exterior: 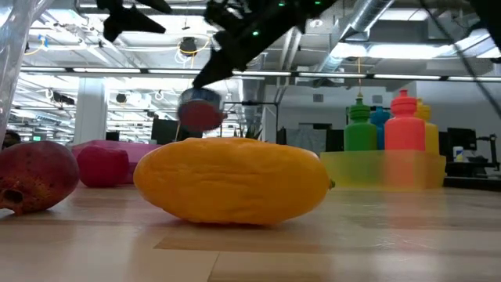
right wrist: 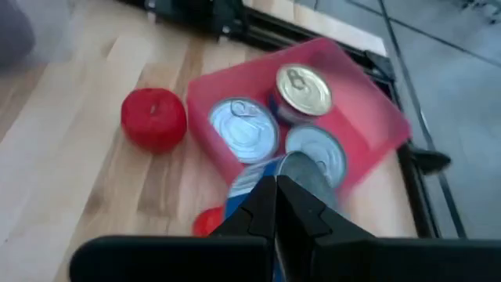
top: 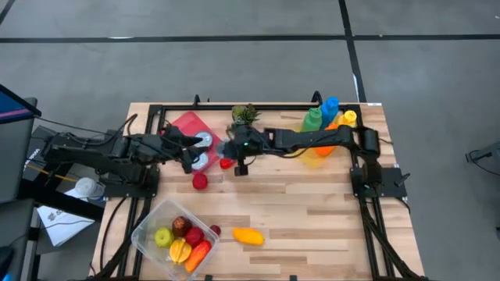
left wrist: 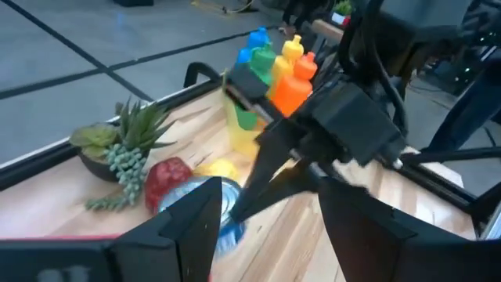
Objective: Pick & Place Food Item
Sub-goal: Put the blue tuna can into the pink bin
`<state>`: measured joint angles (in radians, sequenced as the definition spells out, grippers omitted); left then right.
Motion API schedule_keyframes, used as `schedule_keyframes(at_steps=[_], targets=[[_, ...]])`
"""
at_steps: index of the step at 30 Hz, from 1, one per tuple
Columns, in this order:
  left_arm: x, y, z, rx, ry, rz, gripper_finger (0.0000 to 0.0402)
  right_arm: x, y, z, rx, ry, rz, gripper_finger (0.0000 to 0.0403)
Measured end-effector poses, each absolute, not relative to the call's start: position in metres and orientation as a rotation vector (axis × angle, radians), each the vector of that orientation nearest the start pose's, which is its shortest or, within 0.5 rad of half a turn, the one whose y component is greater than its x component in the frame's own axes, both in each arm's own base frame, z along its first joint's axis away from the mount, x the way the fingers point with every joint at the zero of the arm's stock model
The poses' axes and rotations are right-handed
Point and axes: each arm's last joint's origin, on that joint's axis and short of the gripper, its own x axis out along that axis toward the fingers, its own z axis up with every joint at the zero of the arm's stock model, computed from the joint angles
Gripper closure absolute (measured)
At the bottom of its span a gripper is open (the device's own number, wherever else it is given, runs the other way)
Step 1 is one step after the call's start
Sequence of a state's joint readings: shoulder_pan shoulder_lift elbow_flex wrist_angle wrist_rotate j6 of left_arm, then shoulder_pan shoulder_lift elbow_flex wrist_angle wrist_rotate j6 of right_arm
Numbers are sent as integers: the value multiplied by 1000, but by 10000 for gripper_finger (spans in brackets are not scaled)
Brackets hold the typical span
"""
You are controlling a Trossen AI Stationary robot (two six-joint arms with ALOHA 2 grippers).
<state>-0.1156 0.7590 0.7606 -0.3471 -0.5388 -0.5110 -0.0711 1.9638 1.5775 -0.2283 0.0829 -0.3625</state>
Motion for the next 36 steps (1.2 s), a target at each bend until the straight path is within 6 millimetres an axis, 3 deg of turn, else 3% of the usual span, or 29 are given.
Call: schedule_keyframes(at_steps=[11,15,18,23,29,32,36], targets=[[141,-2,323,-428,157,473,193,545,-34,234,-403,618,28,402],[135,-2,325,-435,142,465,193,552,-36,227,-395,729,74,402],[129,-1,323,-441,169,475,193,535,-33,237,-402,804,108,402],[122,-2,307,-509,328,474,197,499,-39,285,-326,838,113,402],[121,-9,283,-610,681,361,211,442,-38,353,-298,846,98,402],[127,-12,268,-622,872,372,215,411,-34,390,-281,808,82,402],[143,-14,246,-573,1101,451,213,379,-34,421,-266,773,32,402]])
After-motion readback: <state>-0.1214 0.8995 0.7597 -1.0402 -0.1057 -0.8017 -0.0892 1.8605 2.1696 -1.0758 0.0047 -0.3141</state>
